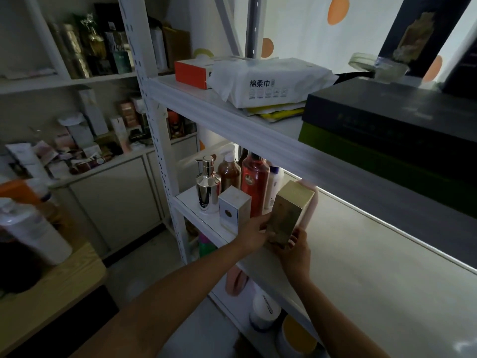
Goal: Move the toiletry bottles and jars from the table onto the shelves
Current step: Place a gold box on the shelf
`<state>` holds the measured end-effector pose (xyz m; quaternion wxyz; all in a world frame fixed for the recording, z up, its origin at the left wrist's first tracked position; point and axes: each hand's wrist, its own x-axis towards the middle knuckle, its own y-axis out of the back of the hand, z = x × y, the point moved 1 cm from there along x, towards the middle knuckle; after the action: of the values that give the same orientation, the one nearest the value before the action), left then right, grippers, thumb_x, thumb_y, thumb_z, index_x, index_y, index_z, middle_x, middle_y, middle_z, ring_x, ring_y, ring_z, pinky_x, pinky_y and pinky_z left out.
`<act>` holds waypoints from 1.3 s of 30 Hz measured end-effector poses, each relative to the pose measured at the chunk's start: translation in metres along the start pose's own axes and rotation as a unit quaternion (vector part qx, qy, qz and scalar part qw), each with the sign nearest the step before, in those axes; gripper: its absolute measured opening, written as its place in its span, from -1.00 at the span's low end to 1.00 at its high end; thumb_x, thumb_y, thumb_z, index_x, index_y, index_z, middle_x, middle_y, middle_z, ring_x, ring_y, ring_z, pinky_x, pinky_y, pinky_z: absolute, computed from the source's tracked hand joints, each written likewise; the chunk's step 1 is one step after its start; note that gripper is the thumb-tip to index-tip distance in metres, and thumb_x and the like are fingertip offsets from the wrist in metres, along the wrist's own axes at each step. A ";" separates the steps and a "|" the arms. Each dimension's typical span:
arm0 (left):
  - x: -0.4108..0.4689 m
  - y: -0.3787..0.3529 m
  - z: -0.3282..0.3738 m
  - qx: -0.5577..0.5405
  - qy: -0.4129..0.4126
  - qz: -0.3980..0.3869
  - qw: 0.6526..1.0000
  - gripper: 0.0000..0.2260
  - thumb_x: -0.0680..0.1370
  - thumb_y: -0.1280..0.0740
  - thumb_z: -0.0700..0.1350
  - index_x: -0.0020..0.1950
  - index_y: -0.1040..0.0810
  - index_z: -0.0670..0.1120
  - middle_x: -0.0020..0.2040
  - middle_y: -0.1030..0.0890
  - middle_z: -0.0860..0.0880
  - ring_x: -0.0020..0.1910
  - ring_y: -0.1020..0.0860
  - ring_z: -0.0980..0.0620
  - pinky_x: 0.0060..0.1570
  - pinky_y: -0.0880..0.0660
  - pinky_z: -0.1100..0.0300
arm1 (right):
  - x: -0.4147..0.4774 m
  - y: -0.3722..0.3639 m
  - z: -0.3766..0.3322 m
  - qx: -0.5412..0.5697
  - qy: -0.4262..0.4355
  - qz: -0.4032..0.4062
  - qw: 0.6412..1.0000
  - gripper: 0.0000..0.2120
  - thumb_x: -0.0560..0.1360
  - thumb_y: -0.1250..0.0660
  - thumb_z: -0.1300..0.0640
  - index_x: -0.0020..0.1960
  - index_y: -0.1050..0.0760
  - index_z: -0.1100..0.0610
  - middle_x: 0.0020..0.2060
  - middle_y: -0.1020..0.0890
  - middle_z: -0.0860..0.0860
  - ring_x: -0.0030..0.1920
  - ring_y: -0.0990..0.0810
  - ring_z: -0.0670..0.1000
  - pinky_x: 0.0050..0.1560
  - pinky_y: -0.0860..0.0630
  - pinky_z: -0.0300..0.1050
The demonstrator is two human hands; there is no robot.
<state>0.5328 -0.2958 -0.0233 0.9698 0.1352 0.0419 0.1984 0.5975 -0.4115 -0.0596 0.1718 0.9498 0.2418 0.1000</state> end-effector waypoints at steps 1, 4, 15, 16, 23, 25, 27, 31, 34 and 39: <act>0.000 0.000 -0.001 -0.002 0.002 0.001 1.000 -0.71 0.54 -0.30 -0.26 0.25 -0.48 -0.06 0.24 -0.54 -0.10 0.28 -0.47 -0.03 0.25 -0.45 0.08 | 0.000 -0.001 0.002 -0.005 0.000 0.003 1.000 -0.55 0.38 -0.48 0.11 0.08 -0.25 -0.04 -0.01 -0.47 -0.13 -0.04 -0.50 -0.10 -0.06 -0.43 -0.26; 0.001 0.001 -0.003 -0.007 0.001 0.000 1.000 -0.71 0.56 -0.29 -0.24 0.27 -0.47 -0.05 0.25 -0.53 -0.08 0.29 -0.46 -0.01 0.27 -0.44 0.08 | 0.000 -0.004 0.007 -0.013 -0.005 0.006 1.000 -0.56 0.40 -0.47 0.09 0.11 -0.26 -0.04 0.03 -0.48 -0.09 -0.01 -0.50 -0.06 0.03 -0.49 -0.12; -0.046 0.047 -0.023 0.120 -0.012 -0.032 0.992 -0.15 0.45 -0.45 -0.20 0.53 0.05 0.04 0.45 -0.31 -0.11 0.40 -0.33 -0.08 0.36 -0.34 0.06 | -0.046 -0.004 0.002 -0.083 0.012 0.006 0.996 -0.38 0.40 -0.46 0.10 0.37 -0.25 0.04 0.18 -0.45 -0.04 0.17 -0.45 -0.01 0.10 -0.40 -0.14; -0.056 0.056 -0.028 0.133 -0.018 -0.032 0.990 -0.18 0.46 -0.45 -0.17 0.52 0.03 0.06 0.43 -0.34 -0.08 0.40 -0.35 -0.06 0.35 -0.33 0.14 | -0.057 -0.005 0.001 -0.088 0.012 0.021 0.996 -0.36 0.39 -0.48 0.09 0.38 -0.26 0.05 0.22 -0.46 0.00 0.20 -0.45 0.02 0.13 -0.38 -0.14; -0.144 0.141 -0.061 0.381 -0.072 -0.007 0.922 -0.23 0.51 -0.31 0.16 0.56 0.08 0.04 0.57 0.01 0.03 0.52 0.01 0.08 0.45 0.06 0.19 | -0.121 -0.089 -0.022 -0.184 0.105 -0.101 0.972 -0.10 0.31 -0.32 -0.37 0.49 -0.10 0.00 0.48 -0.20 0.03 0.46 -0.18 0.01 0.43 -0.17 -0.05; -0.171 0.176 -0.080 0.446 -0.019 0.007 0.895 -0.16 0.47 -0.10 0.41 0.54 0.21 0.04 0.56 0.19 0.02 0.53 0.20 0.05 0.50 0.16 0.07 | -0.127 -0.133 -0.033 -0.247 0.169 -0.183 0.937 0.00 0.27 -0.21 -0.49 0.51 -0.06 0.06 0.49 -0.18 0.04 0.47 -0.11 -0.05 0.45 -0.13 0.00; -0.202 0.213 -0.101 0.488 0.038 0.037 0.871 -0.04 0.29 0.15 0.58 0.50 0.33 0.06 0.49 0.34 0.07 0.49 0.31 0.04 0.50 0.19 0.00 | -0.132 -0.179 -0.047 -0.257 0.233 -0.260 0.901 0.04 0.28 -0.15 -0.54 0.51 0.02 0.08 0.50 -0.11 0.03 0.49 -0.03 -0.05 0.48 -0.11 0.06; -0.289 0.285 -0.137 0.493 0.144 0.141 0.846 -0.01 0.26 0.17 0.58 0.47 0.36 0.00 0.48 0.35 0.07 0.53 0.25 -0.07 0.47 0.18 -0.04 | -0.158 -0.268 -0.098 -0.266 0.274 -0.410 0.828 0.20 0.11 0.07 -0.68 0.52 0.24 0.02 0.53 0.17 -0.04 0.53 0.14 -0.04 0.50 0.08 -0.11; -0.365 0.326 -0.155 0.478 0.211 0.207 0.827 0.10 0.11 0.40 0.61 0.53 0.27 0.02 0.51 0.32 0.01 0.52 0.27 -0.06 0.47 0.20 -0.03 | -0.185 -0.334 -0.133 -0.286 0.312 -0.483 0.767 0.31 0.03 0.12 -0.68 0.53 0.25 0.12 0.53 0.18 0.01 0.53 0.12 -0.02 0.45 0.07 -0.21; -0.484 0.360 -0.176 0.426 0.319 0.306 0.789 0.13 0.03 0.45 0.62 0.46 0.39 0.02 0.42 0.42 0.06 0.41 0.40 0.05 0.46 0.22 0.00 | -0.261 -0.419 -0.181 -0.244 0.302 -0.605 0.695 0.25 0.13 -0.30 -0.51 0.54 0.23 0.05 0.52 0.19 -0.09 0.53 0.10 -0.05 0.49 -0.08 -0.06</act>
<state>-0.0693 -0.1259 -0.0785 0.6338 0.4695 0.3852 0.4790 0.1445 -0.1448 -0.0781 0.3386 0.4422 0.7701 0.3110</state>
